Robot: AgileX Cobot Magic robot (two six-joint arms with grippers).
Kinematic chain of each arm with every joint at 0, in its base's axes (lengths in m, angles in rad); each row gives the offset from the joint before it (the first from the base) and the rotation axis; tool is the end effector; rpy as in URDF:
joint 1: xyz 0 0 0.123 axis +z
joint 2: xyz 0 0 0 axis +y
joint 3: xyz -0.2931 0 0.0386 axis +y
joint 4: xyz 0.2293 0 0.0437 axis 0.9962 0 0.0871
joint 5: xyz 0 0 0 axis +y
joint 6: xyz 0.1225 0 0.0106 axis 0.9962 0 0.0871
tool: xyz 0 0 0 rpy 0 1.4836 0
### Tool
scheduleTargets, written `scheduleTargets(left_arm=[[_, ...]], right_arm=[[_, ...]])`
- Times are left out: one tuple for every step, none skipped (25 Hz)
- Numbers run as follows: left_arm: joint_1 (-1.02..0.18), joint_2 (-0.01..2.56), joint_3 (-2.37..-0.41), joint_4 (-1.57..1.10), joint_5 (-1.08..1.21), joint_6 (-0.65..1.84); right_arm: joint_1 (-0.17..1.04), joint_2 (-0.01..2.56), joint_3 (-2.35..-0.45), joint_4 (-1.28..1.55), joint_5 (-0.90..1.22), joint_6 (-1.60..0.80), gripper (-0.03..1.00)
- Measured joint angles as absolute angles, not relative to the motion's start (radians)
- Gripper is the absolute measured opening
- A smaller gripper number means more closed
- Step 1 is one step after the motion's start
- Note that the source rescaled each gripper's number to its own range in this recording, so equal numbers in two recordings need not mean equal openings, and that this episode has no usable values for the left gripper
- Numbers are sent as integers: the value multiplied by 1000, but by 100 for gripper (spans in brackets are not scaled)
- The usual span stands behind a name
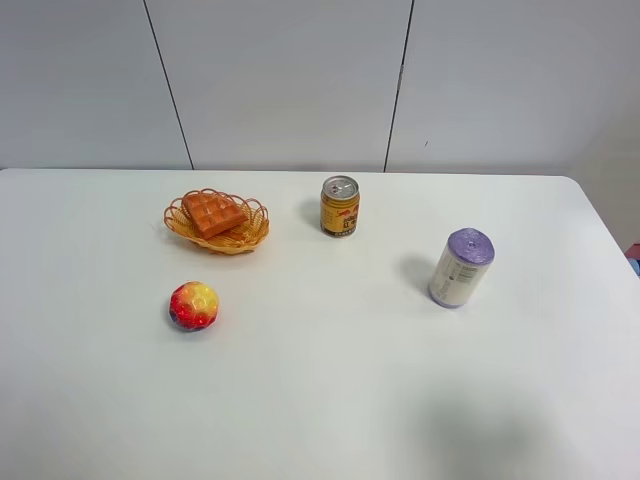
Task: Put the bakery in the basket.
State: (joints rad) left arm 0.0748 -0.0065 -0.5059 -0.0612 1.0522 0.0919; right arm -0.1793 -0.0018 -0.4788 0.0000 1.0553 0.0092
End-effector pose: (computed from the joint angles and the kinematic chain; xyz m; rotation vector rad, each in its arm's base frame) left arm -0.0040 -0.0069 0.2565 0.0202 2.0220 0.0326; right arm -0.0014 0.0003 0.2481 0.1939 2.0508 -0.1053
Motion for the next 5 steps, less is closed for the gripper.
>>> scheduleTargets(left_arm=[[75,-6,-506,-61,1052,92],[75,-6,-506,-61,1052,92],[75,-6,-506,-61,1052,92],[75,-6,-506,-61,1052,92],[75,-6,-506,-61,1052,92]], right_arm=[[-179,-2,-479,0,1055,9,92],[-179,-2,-479,0,1055,9,92],[-179,-2,-479,0,1055,9,92],[-179,-2,-479,0,1055,9,92],[-179,-2,-479,0,1055,9,92]])
